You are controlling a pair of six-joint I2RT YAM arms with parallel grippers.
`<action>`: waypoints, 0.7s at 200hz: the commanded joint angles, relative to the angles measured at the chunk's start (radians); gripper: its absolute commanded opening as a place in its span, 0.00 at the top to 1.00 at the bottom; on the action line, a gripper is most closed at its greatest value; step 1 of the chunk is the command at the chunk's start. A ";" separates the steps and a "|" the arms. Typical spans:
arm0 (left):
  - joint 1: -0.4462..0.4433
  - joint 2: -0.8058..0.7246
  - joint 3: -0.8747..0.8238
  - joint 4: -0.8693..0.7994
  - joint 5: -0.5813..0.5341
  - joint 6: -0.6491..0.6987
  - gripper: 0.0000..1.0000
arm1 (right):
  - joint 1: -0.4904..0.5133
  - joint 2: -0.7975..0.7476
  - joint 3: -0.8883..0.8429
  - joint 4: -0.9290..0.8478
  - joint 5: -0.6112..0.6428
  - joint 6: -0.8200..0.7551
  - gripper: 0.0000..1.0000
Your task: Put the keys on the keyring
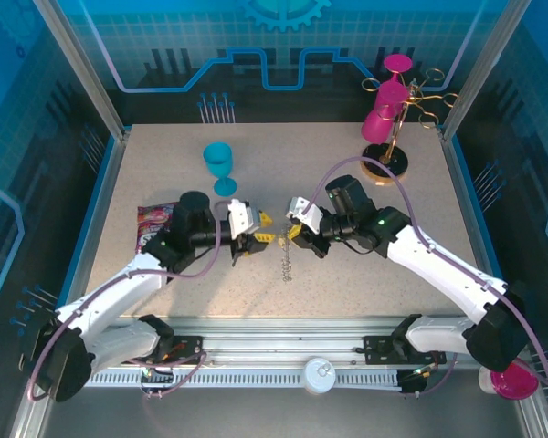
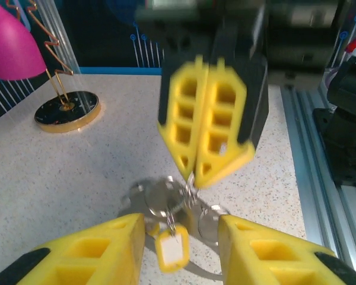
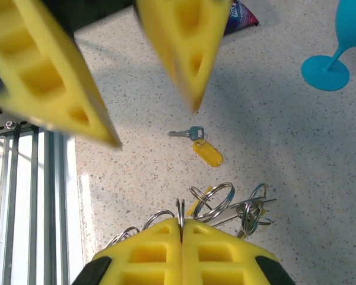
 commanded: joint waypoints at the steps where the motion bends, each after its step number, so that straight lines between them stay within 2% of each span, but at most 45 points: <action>1: 0.035 0.024 0.098 -0.201 0.154 0.101 0.62 | -0.021 0.000 0.013 0.069 -0.070 -0.046 1.00; 25: 0.052 0.065 0.115 -0.226 0.220 0.119 0.64 | -0.028 -0.009 -0.020 0.113 -0.113 -0.072 1.00; 63: 0.052 0.073 0.057 -0.128 0.252 0.091 0.67 | -0.033 -0.035 -0.054 0.143 -0.117 -0.086 1.00; 113: 0.050 0.058 0.003 -0.136 0.258 0.137 0.81 | -0.033 -0.052 -0.069 0.163 -0.097 -0.083 1.00; 130: 0.047 0.068 -0.001 -0.109 0.254 0.124 0.81 | -0.032 -0.047 -0.072 0.175 -0.100 -0.080 1.00; 140: 0.045 0.079 -0.003 -0.092 0.243 0.112 0.77 | -0.032 -0.043 -0.071 0.182 -0.108 -0.075 1.00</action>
